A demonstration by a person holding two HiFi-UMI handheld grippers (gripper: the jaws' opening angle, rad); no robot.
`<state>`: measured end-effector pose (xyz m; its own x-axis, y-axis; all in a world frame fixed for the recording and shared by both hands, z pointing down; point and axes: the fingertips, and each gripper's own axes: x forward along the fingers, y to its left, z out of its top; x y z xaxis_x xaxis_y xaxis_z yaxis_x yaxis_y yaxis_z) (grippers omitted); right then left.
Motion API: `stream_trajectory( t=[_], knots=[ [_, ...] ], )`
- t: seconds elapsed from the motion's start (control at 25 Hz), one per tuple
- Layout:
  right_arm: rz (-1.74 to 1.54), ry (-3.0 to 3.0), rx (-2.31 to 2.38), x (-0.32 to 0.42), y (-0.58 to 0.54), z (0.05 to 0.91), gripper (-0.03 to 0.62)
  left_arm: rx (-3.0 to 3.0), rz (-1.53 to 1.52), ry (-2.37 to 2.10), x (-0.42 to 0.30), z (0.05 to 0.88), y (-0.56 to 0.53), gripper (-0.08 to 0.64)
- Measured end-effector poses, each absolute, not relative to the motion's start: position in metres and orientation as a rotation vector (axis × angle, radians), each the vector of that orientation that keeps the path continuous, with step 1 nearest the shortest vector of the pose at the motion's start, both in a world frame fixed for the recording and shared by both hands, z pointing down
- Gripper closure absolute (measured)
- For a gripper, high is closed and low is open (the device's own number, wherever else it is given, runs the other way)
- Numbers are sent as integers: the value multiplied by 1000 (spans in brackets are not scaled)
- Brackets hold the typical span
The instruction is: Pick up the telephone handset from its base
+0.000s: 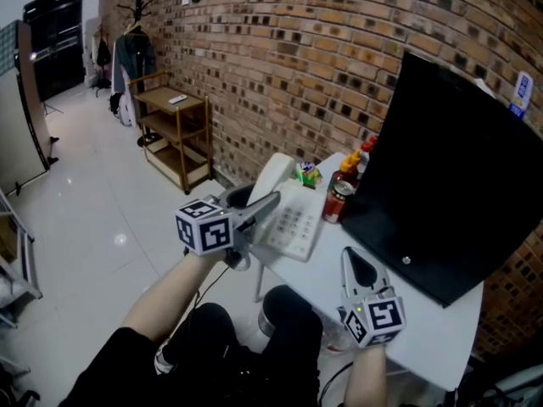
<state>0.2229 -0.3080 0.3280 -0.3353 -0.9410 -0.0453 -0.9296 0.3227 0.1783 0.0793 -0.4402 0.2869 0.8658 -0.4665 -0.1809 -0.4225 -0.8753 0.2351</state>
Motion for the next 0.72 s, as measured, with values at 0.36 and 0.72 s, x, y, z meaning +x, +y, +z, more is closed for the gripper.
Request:
stream_trajectory(
  t=[0.36, 0.72],
  knots=[
    [-172, -2628, 1769, 232, -296, 327, 582, 2958, -715, -245, 38, 244, -367, 319],
    [-214, -2672, 1759, 241, -288, 318, 583, 3009, -762, -126, 10, 239, -343, 319]
  ],
)
